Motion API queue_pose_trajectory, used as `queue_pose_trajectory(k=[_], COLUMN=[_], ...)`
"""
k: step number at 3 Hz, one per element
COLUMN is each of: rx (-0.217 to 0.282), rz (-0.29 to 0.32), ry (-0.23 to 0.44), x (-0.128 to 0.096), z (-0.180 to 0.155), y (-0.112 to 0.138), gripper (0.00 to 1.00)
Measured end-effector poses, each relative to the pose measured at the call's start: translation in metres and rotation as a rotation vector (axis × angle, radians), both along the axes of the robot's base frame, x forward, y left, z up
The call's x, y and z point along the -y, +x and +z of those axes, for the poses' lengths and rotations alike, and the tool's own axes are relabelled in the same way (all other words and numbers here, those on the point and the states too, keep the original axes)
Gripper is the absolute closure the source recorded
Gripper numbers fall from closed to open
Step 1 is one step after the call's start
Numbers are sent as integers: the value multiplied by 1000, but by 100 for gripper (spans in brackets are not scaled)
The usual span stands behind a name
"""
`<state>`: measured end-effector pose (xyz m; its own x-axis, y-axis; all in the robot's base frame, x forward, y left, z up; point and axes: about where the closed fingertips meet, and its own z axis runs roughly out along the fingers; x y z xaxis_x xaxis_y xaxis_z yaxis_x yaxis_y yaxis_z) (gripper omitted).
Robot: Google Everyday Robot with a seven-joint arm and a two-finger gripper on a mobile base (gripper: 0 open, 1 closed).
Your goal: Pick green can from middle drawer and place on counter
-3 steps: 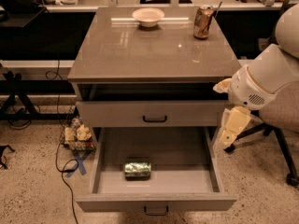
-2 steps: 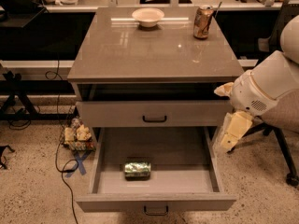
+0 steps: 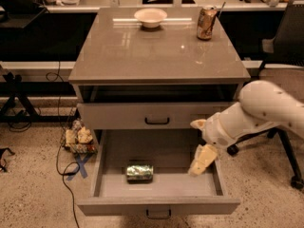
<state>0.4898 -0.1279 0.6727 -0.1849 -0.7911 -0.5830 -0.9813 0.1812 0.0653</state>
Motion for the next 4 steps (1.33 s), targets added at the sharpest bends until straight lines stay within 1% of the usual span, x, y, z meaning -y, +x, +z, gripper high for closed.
queue_pose_trajectory(k=[1,2,3,4], rx=[-14,-98,-98,-43], rz=[-20,-21,-21,0], ry=[56,147,147,183], x=[-26,-69,-69,-76], z=[-51,-119,-119,-135], y=[12,8,7,18], gripper=[0,0,0,0])
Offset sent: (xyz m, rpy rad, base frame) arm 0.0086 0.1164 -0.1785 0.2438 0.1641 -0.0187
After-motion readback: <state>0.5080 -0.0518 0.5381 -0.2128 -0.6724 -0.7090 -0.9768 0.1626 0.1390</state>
